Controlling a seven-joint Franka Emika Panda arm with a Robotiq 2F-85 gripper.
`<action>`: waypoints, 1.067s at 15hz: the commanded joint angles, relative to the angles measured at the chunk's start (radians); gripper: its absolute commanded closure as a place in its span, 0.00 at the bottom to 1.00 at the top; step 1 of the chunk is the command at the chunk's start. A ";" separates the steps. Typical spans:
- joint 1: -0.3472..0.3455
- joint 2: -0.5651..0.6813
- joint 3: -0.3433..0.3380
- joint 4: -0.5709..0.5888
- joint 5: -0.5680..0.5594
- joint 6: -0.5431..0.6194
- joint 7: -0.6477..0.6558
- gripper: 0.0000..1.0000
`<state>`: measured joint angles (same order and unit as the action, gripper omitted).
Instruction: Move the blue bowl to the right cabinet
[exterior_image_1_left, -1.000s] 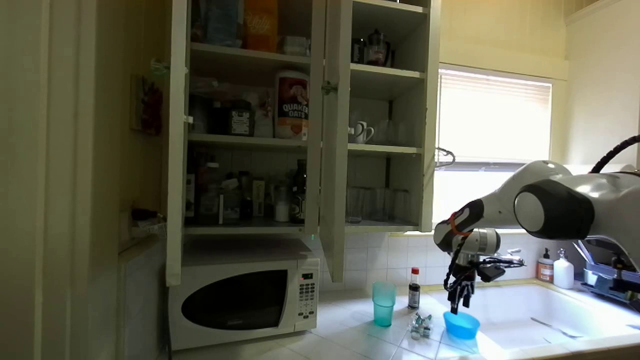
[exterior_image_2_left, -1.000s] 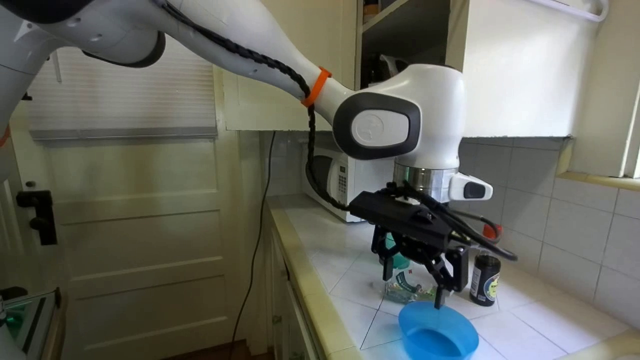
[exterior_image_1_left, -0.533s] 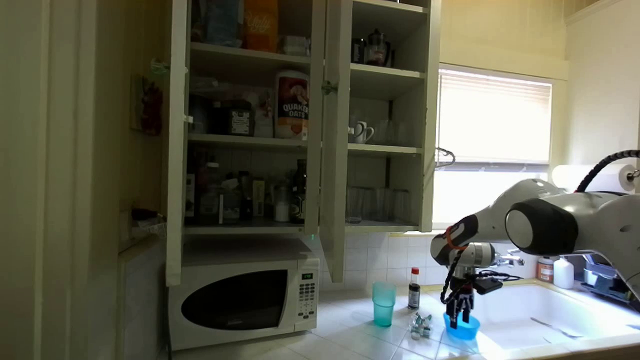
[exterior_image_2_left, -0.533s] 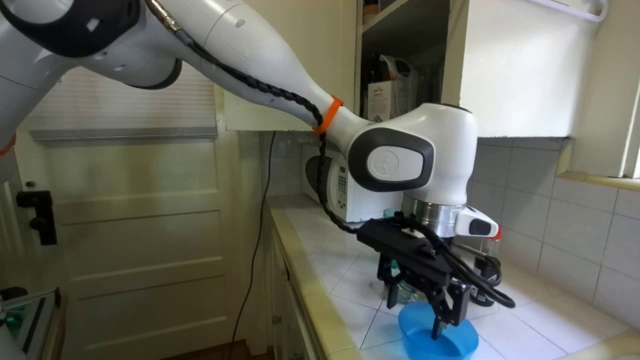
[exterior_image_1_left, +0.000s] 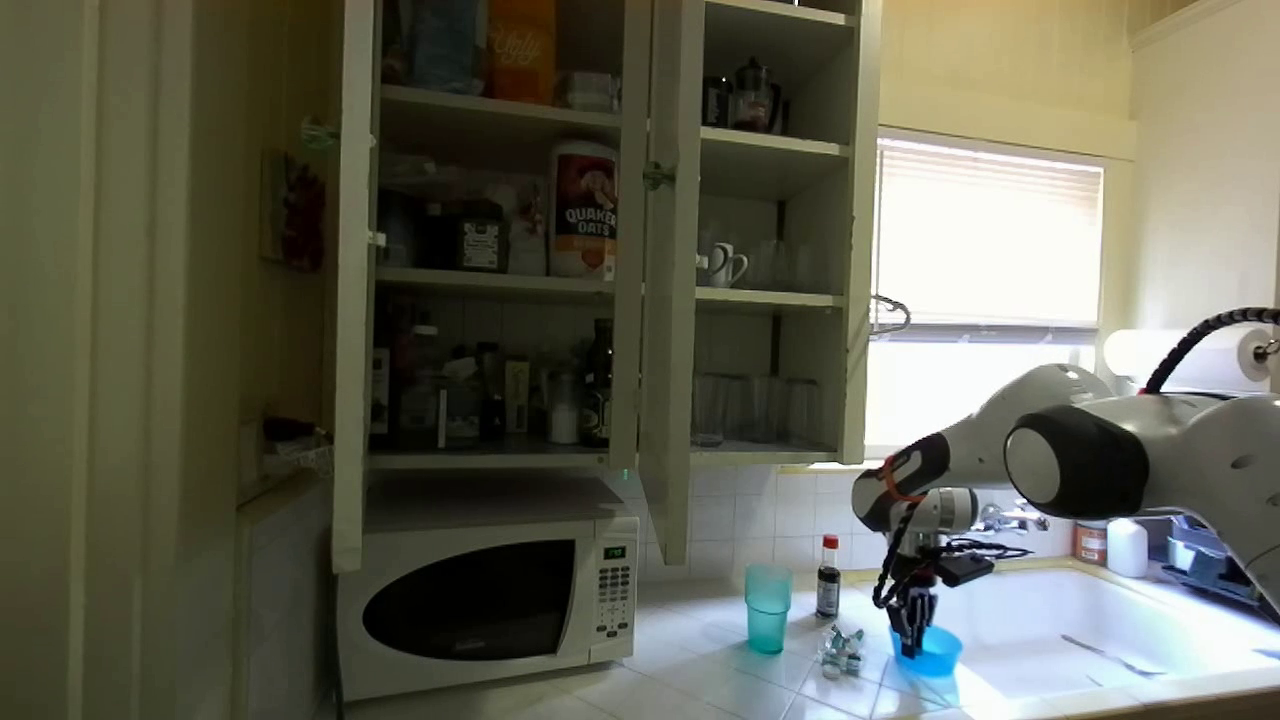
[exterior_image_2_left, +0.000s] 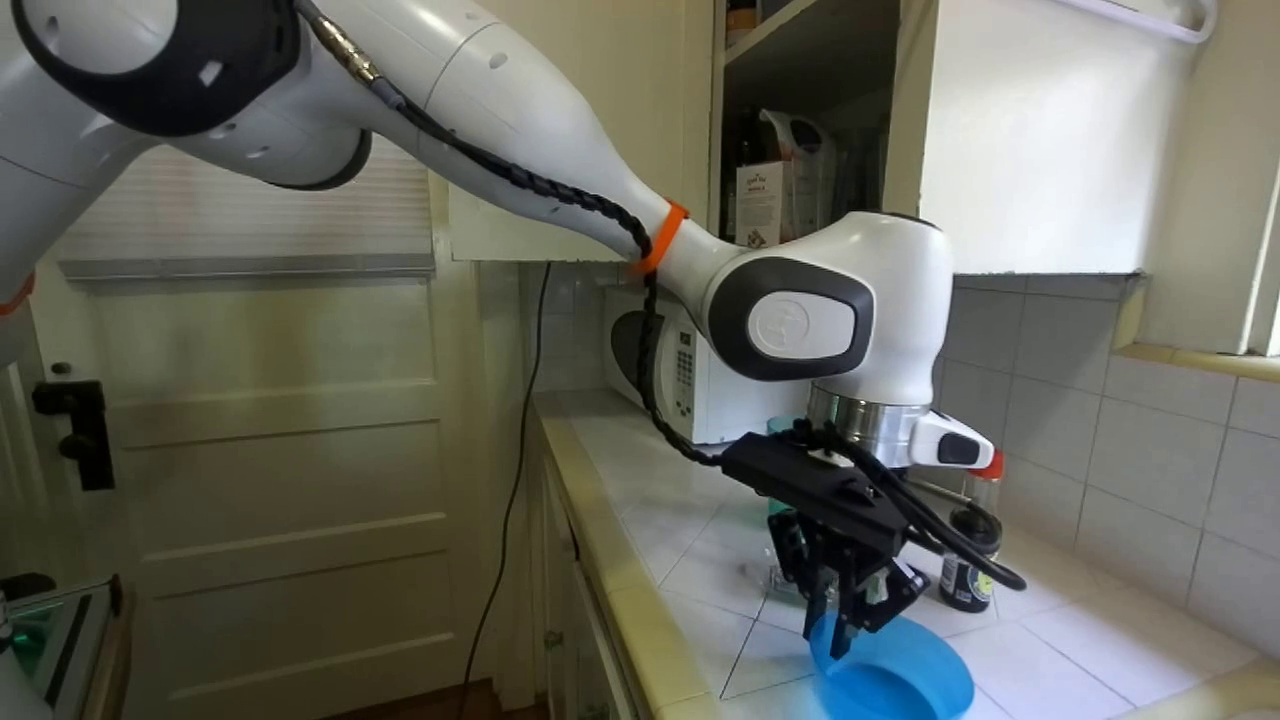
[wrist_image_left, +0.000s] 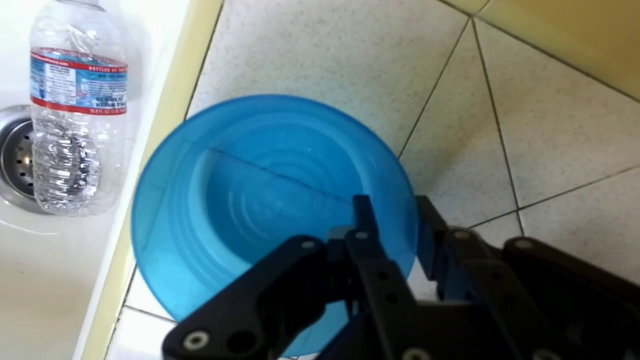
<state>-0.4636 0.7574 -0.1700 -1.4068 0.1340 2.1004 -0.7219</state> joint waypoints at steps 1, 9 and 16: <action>-0.023 0.017 0.020 0.046 -0.019 -0.051 0.038 1.00; 0.079 -0.269 -0.071 -0.265 -0.115 0.005 0.106 0.99; 0.183 -0.594 -0.050 -0.599 -0.498 -0.004 0.069 0.99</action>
<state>-0.3348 0.3415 -0.2154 -1.8118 -0.2198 2.0758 -0.6524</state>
